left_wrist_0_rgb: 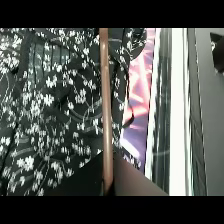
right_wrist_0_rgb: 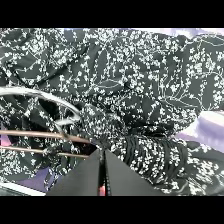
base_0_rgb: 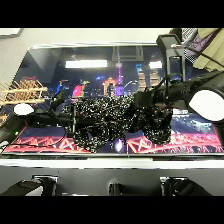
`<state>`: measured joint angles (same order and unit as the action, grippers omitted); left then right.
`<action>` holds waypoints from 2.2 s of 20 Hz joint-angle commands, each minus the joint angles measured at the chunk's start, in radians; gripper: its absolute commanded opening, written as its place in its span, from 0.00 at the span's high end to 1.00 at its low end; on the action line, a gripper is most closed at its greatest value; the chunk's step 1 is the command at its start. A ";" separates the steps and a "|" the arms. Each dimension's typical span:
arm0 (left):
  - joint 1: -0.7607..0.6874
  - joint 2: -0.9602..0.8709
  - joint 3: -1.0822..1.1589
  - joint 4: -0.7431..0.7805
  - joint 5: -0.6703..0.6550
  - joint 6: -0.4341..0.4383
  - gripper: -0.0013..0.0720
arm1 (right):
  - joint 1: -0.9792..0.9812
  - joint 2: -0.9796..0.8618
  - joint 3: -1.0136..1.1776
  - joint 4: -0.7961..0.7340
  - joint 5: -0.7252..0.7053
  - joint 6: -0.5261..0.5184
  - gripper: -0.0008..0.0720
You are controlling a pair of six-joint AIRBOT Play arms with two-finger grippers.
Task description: Fold the clothes and pants, and hang the long-sleeved shirts on hangers.
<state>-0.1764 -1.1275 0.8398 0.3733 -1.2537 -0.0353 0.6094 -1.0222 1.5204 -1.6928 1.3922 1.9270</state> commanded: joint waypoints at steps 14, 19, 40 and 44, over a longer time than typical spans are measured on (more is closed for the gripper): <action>-0.087 -0.076 0.001 -0.165 0.103 0.040 0.96 | 0.000 -0.030 0.001 0.103 -0.089 0.008 0.97; -0.087 -0.076 0.001 -0.165 0.103 0.040 0.96 | 0.000 -0.027 0.001 0.084 -0.066 0.022 0.49; -0.087 -0.079 0.001 -0.159 0.103 0.040 0.96 | -0.499 -0.058 0.001 0.509 0.162 -1.305 0.26; -0.087 -0.086 0.001 -0.156 0.103 0.040 0.96 | -0.499 -0.090 0.001 0.549 0.117 -1.404 0.26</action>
<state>-0.2630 -1.2095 0.8402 0.2138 -1.1503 0.0044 0.1158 -1.0851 1.5211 -1.2137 1.5387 0.7052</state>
